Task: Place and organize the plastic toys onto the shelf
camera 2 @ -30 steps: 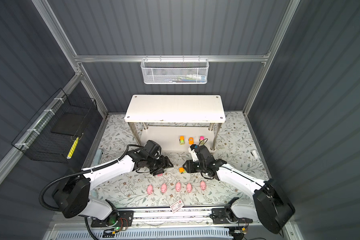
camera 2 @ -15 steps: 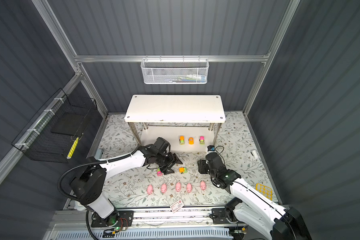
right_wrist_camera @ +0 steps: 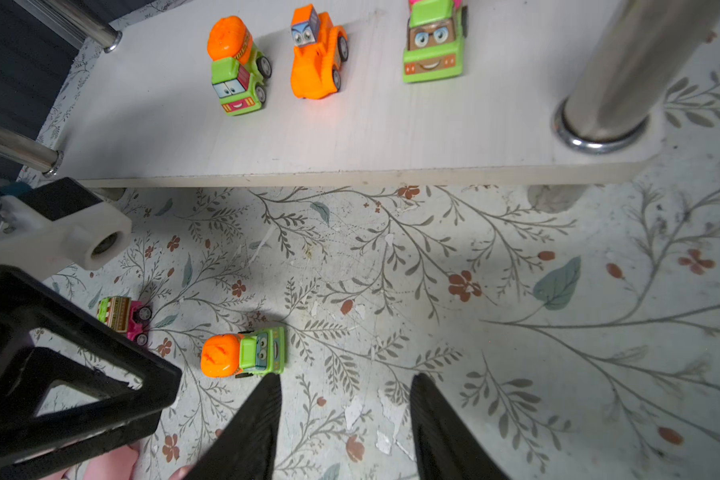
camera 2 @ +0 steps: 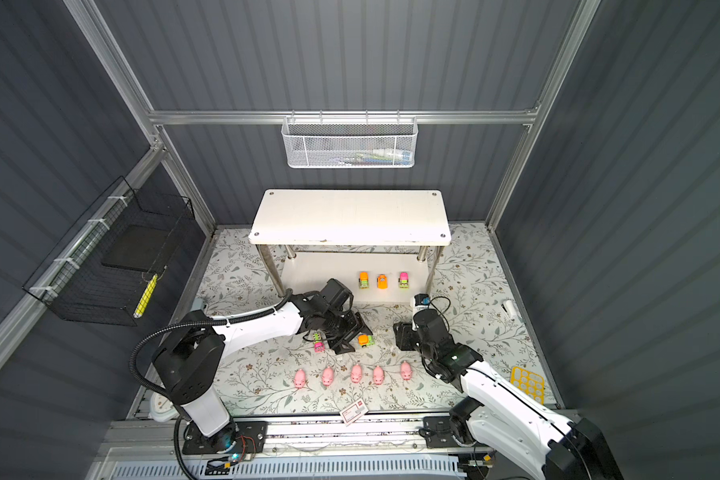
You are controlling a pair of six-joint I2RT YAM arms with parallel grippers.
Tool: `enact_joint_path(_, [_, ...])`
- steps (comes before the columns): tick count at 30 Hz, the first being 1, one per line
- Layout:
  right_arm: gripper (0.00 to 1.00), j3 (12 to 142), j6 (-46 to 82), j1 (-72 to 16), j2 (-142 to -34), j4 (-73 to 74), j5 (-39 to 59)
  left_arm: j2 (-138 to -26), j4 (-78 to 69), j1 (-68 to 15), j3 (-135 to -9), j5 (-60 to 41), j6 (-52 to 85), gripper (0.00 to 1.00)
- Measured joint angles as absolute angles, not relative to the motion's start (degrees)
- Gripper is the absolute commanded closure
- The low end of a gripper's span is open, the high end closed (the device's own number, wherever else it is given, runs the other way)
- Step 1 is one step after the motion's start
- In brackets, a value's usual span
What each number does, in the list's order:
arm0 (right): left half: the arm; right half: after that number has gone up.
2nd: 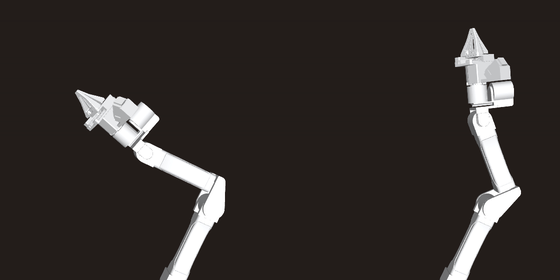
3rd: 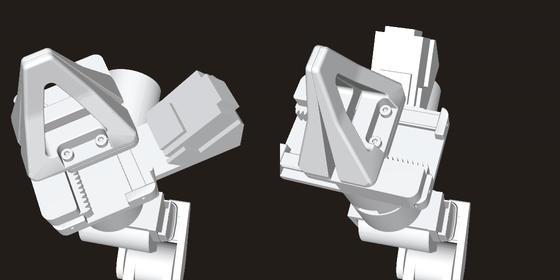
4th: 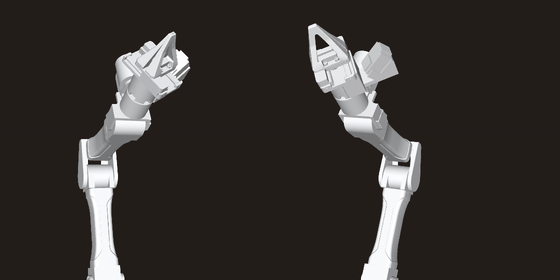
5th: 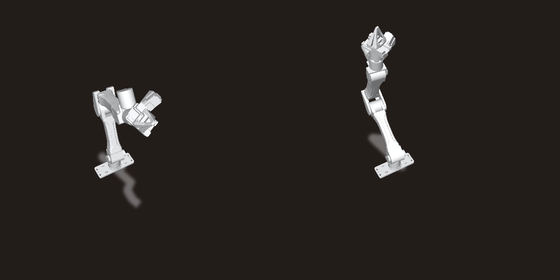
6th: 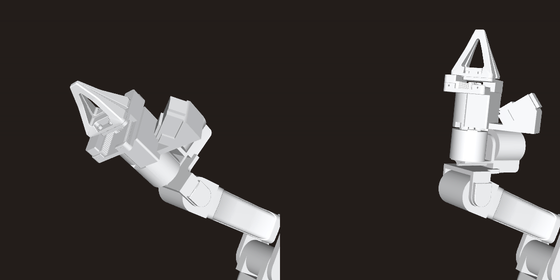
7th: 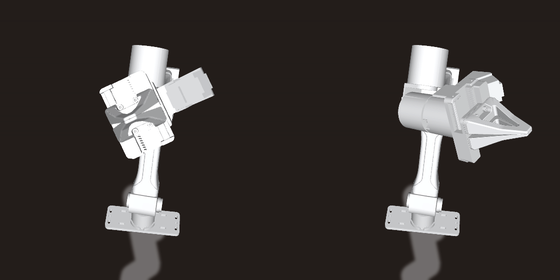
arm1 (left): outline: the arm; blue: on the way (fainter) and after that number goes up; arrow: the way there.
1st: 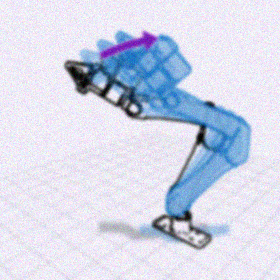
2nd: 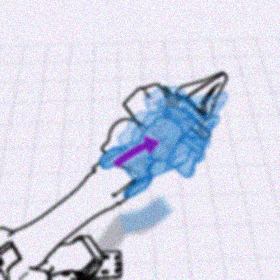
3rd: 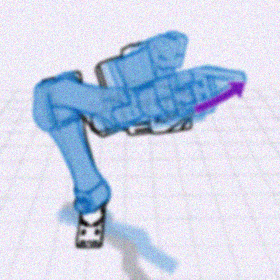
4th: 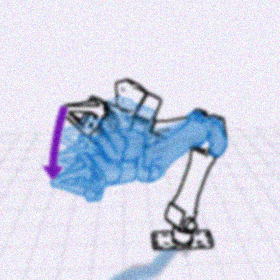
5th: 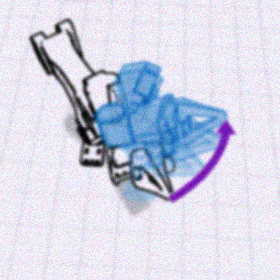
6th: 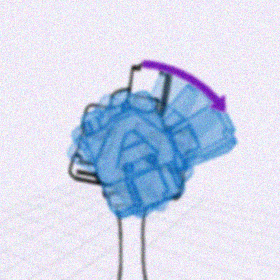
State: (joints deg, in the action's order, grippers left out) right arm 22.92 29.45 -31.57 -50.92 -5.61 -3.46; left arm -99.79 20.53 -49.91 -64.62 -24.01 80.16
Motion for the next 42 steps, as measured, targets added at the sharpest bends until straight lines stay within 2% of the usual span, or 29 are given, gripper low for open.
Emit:
enact_joint_path(12, [0.46, 19.8, 29.0, -31.2, -47.1, -4.8, -4.5, -102.9, 18.9, -51.5, -64.2, -22.9, 89.8, 0.29])
enact_joint_path(22, [0.46, 17.2, 27.9, -30.5, -42.6, -4.3, -4.7, -104.2, 17.8, -53.7, -66.0, -17.2, 97.2, 0.33])
enact_joint_path(33, [0.45, 16.2, 27.6, -30.0, -40.5, -3.7, -3.9, -104.3, 17.8, -55.3, -67.2, -10.5, 104.0, 0.33])
enact_joint_path(42, [0.45, 15.4, 27.6, -30.0, -40.3, -3.2, -2.8, -106.4, 17.1, -55.9, -68.5, -8.5, 107.0, 0.39])
